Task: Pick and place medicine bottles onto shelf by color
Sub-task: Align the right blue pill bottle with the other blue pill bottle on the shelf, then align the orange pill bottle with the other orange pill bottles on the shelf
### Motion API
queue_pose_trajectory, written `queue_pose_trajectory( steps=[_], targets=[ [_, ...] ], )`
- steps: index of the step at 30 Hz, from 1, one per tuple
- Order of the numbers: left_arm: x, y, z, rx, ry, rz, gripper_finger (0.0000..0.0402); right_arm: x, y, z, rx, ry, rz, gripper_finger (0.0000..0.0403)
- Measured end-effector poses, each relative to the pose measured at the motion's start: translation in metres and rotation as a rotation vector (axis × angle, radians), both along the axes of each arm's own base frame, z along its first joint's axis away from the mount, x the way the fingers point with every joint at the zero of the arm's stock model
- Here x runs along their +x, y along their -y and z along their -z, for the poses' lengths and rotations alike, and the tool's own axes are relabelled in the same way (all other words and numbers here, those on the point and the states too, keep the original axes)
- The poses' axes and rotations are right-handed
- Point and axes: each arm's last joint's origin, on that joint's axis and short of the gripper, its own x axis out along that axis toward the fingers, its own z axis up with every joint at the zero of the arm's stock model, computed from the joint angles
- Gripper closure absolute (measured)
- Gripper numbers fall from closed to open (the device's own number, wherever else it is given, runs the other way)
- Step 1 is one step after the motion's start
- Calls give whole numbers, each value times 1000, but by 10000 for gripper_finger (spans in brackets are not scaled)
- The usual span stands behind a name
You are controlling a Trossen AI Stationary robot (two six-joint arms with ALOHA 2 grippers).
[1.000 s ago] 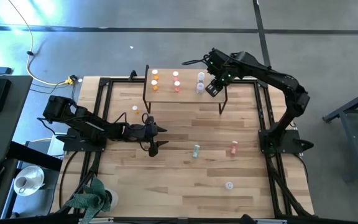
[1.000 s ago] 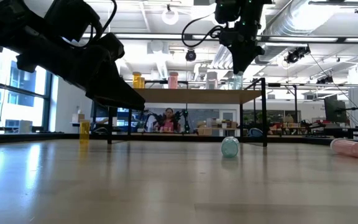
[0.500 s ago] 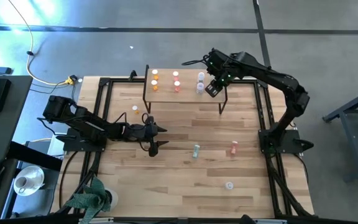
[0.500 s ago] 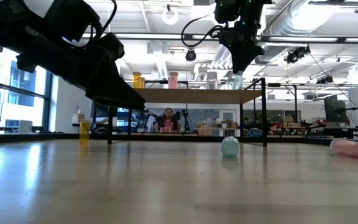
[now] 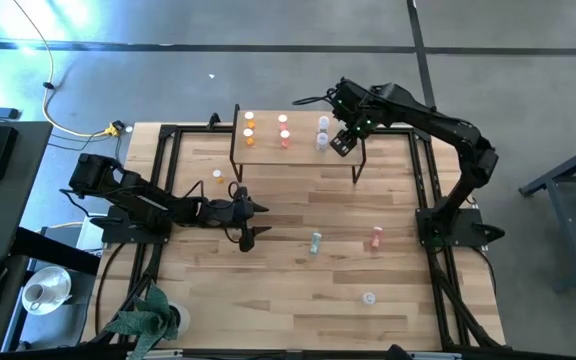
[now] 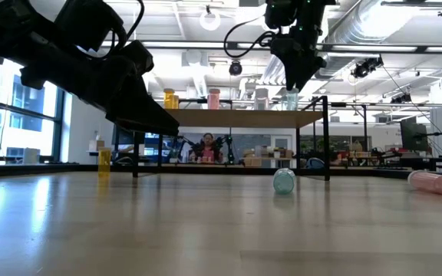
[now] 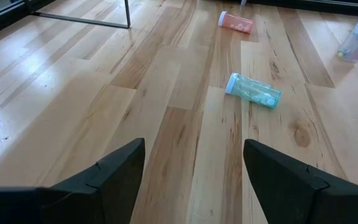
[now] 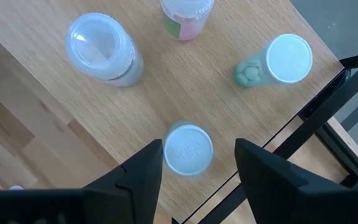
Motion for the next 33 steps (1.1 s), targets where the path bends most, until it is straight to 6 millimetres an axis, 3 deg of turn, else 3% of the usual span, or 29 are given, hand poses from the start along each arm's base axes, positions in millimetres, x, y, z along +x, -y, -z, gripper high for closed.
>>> queue_pose_trajectory(
  steps=[7,15,20,26,33],
  targets=[
    [0,0,0,0,0,1,138,-2,-1,-3,-2,-9,-20,210],
    [0,0,0,0,-1,0,138,-3,-12,-24,4,6,-52,210],
    [0,0,0,3,-5,2,138,-6,-38,-32,9,-17,-157,210],
    [0,0,0,16,-11,8,138,-24,-78,-38,-7,-26,-250,210],
    [-7,0,-9,4,-25,-10,138,-53,-113,-21,-42,100,-284,210]
  ],
)
